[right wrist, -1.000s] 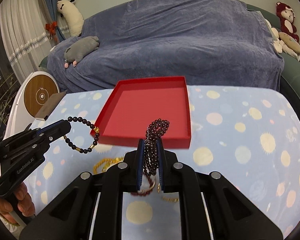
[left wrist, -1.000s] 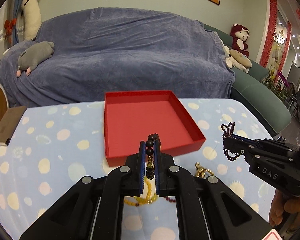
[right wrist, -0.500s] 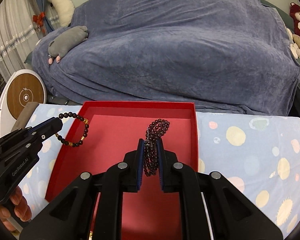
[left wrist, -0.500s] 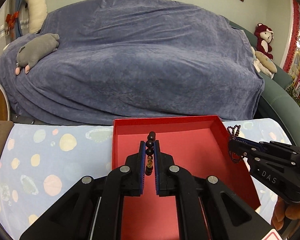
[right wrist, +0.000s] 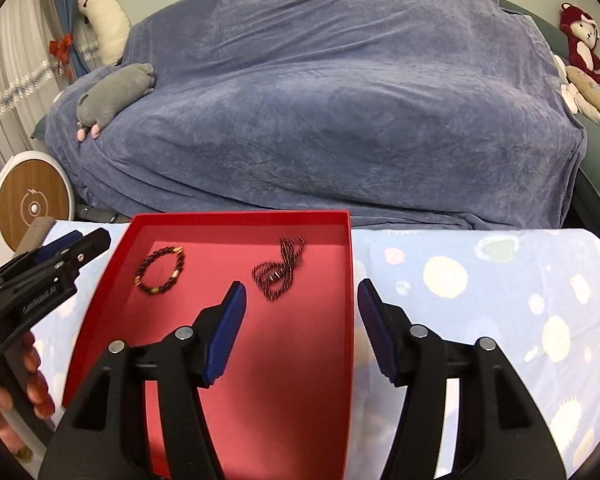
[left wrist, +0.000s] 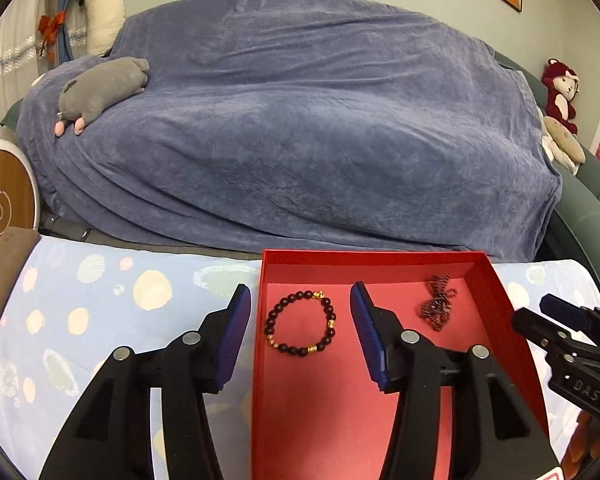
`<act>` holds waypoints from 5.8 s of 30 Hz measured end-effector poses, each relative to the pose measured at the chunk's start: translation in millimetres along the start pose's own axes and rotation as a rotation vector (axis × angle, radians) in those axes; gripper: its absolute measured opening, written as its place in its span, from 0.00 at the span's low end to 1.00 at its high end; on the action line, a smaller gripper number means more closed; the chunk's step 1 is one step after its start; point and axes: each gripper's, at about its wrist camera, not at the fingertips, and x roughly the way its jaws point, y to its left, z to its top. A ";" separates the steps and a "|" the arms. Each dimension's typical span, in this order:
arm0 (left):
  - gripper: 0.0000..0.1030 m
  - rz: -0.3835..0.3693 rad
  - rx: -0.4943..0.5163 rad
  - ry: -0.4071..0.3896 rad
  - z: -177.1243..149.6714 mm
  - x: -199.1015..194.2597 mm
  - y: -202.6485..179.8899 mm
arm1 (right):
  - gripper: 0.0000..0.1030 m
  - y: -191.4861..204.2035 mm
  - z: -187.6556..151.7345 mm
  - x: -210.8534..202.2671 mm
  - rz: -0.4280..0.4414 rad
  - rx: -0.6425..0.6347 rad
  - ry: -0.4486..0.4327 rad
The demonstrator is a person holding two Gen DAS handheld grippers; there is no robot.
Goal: Organize jewelry
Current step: 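Move both tools back from the box toward the remaining bangles, then grasp the thin gold bangle with the left tool while the right tool grasps the twisted gold bangle, then carry both gold bangles into the red box and open both tools, then grasp the yellow bead bracelet with the left tool while the right tool grasps the gold watch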
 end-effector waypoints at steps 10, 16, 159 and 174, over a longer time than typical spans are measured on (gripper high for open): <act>0.60 0.006 0.050 -0.038 -46.6 -95.7 10.2 | 0.56 4.9 -61.7 -97.5 -0.005 -0.016 -0.056; 0.63 -0.001 0.074 -0.004 -95.7 -129.9 11.5 | 0.56 10.4 -111.8 -132.6 -0.031 -0.028 -0.053; 0.61 -0.073 0.034 0.107 -47.6 -2.9 -5.5 | 0.62 19.2 -37.6 -2.7 0.034 -0.009 0.040; 0.65 -0.063 0.070 0.101 -105.9 -105.5 11.4 | 0.62 10.4 -114.5 -104.4 -0.020 -0.005 0.026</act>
